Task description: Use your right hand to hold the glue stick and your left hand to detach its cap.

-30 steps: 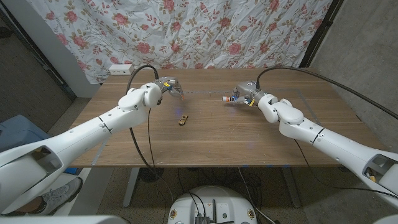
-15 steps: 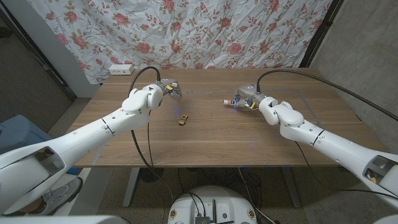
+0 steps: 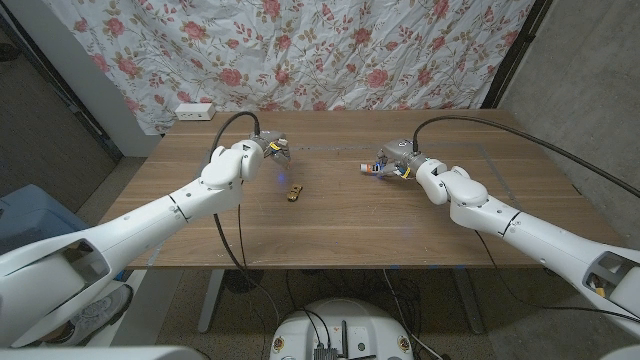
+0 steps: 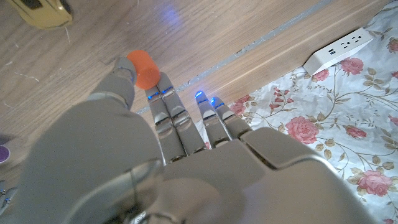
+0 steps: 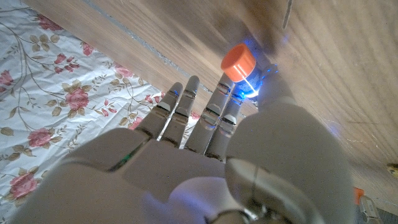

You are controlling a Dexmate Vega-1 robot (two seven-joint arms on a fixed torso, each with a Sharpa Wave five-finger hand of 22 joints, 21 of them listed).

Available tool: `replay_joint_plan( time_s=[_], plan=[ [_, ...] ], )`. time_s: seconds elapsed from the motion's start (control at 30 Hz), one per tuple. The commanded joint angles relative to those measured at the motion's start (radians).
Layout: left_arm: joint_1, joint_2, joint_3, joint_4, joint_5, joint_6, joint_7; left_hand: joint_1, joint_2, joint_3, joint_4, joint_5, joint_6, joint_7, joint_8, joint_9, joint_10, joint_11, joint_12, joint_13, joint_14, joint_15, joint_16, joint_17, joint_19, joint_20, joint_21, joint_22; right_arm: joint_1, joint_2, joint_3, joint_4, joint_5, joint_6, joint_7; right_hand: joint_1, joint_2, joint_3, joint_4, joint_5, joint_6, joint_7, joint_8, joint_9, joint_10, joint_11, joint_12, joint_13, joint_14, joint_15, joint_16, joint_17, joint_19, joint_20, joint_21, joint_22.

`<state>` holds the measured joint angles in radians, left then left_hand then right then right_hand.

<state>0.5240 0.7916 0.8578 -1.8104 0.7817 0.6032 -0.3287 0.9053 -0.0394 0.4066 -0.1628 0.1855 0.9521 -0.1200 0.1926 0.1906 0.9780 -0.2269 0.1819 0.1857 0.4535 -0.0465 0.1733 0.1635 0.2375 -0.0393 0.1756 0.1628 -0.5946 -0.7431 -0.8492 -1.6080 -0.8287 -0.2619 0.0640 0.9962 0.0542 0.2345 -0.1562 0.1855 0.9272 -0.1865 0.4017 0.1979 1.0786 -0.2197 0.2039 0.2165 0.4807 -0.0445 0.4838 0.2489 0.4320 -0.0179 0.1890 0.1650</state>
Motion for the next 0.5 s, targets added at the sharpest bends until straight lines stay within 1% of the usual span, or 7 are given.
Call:
replay_joint_plan(
  time_s=[0.03,0.27,0.5],
  plan=[
    [0.027,-0.009,-0.002,0.016,0.028,0.016,-0.011,-0.011,0.002,-0.004,0.001,0.003,0.002,-0.008,-0.003,0.0,-0.006,0.003,0.0,0.002,-0.006,-0.098,0.001,0.0,-0.006,0.002,-0.001,0.003,-0.004,-0.001,-0.006,0.004,0.0,-0.008,-0.002,0.001,0.01,-0.004,0.002,0.003,0.041,-0.039,0.007,0.005,-0.007,0.002,0.0,0.002,0.01,-0.133,0.005,0.001,0.005,0.001,0.002,0.003],
    [0.038,-0.002,0.0,0.022,0.042,0.01,-0.001,-0.014,0.004,-0.007,0.002,0.003,-0.003,-0.009,-0.003,0.0,-0.009,0.003,0.001,0.002,-0.004,-0.096,0.003,0.0,-0.001,0.001,0.003,0.003,-0.001,0.003,-0.009,0.011,0.0,-0.011,-0.001,-0.001,0.008,-0.004,0.002,0.003,0.034,-0.039,0.003,0.005,-0.016,0.002,-0.002,0.001,0.012,-0.132,0.003,0.001,0.006,0.001,0.002,0.003],
    [0.042,-0.005,0.003,0.026,0.061,0.018,-0.006,-0.015,0.004,-0.008,0.002,0.003,-0.01,-0.013,-0.005,0.0,-0.013,0.003,0.001,0.003,-0.008,-0.095,0.002,0.0,0.0,-0.003,0.005,0.003,0.003,0.004,-0.012,0.017,0.002,-0.007,0.001,-0.002,0.006,-0.004,0.002,0.004,0.03,-0.039,0.0,0.005,-0.025,0.002,-0.005,0.001,0.013,-0.132,0.002,0.002,0.007,0.001,0.002,0.003]
  ],
)
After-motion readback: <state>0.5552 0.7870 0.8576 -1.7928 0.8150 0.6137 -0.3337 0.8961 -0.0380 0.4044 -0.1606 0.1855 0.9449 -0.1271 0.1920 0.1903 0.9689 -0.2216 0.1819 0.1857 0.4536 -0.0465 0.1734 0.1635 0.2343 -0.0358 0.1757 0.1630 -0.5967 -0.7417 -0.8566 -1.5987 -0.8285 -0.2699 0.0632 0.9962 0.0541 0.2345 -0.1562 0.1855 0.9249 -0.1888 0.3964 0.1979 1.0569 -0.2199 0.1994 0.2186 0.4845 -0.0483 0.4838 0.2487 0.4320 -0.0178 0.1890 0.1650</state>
